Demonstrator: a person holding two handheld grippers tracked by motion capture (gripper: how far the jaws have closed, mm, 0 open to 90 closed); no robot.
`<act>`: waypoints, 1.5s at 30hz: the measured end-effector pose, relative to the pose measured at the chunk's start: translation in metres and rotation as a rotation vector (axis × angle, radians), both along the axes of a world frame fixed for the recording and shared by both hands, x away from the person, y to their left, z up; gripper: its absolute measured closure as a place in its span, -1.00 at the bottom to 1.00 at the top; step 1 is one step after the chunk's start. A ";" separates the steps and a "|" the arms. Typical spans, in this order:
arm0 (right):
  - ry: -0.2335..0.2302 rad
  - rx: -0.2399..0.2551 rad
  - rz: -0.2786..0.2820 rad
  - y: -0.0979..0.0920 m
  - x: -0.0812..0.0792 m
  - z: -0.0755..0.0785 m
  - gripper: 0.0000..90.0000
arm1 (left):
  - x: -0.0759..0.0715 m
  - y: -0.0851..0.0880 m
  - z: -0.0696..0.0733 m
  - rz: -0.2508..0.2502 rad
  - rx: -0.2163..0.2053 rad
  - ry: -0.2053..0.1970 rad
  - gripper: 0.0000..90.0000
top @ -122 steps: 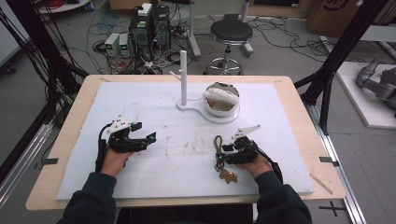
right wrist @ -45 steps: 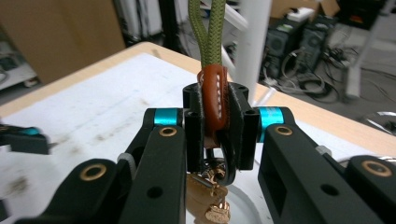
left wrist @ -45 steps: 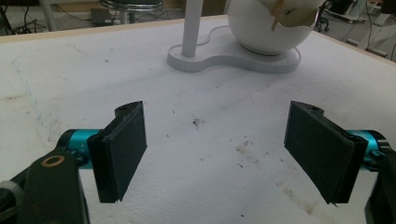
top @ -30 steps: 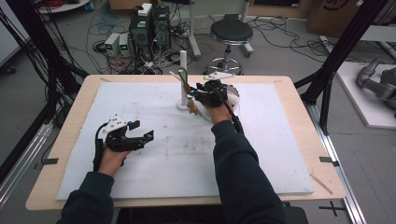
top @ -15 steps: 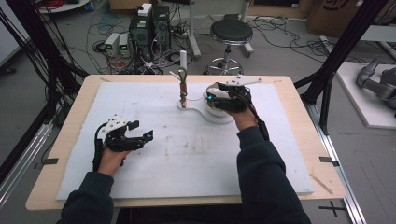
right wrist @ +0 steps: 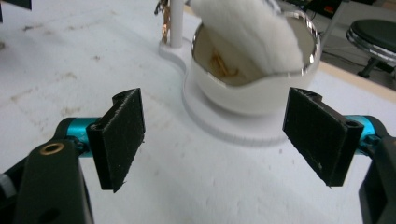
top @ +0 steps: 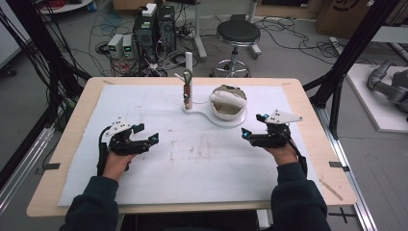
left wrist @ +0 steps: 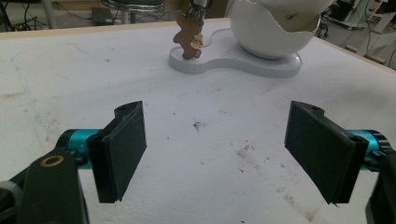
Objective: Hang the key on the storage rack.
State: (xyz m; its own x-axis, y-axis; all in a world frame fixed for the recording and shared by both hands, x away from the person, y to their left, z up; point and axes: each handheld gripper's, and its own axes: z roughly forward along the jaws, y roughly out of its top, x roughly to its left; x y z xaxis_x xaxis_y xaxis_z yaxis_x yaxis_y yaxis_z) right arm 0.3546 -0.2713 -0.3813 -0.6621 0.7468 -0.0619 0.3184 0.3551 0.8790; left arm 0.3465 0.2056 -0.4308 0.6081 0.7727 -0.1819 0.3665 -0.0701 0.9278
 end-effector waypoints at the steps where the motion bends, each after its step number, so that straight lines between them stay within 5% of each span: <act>1: 0.006 -0.004 -0.005 -0.003 -0.003 -0.002 -0.53 | 0.000 0.000 0.000 -0.003 0.006 -0.002 -0.54; 20: 0.035 -0.014 -0.079 -0.040 -0.036 -0.025 -0.53 | -0.002 0.004 0.003 0.026 -0.007 -0.025 -0.54; 45: 0.033 -0.029 -0.096 -0.037 -0.037 -0.029 -0.53 | -0.011 0.008 0.008 0.028 -0.021 -0.060 -0.54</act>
State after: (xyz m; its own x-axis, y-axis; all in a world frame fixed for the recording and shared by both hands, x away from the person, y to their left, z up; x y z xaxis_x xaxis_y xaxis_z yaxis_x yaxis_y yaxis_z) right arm 0.3175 -0.3079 -0.4105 -0.5897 0.8051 -0.0635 0.3811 0.3466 0.8571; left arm 0.3353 0.2134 -0.4230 0.5969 0.7857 -0.1624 0.3117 -0.0406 0.9493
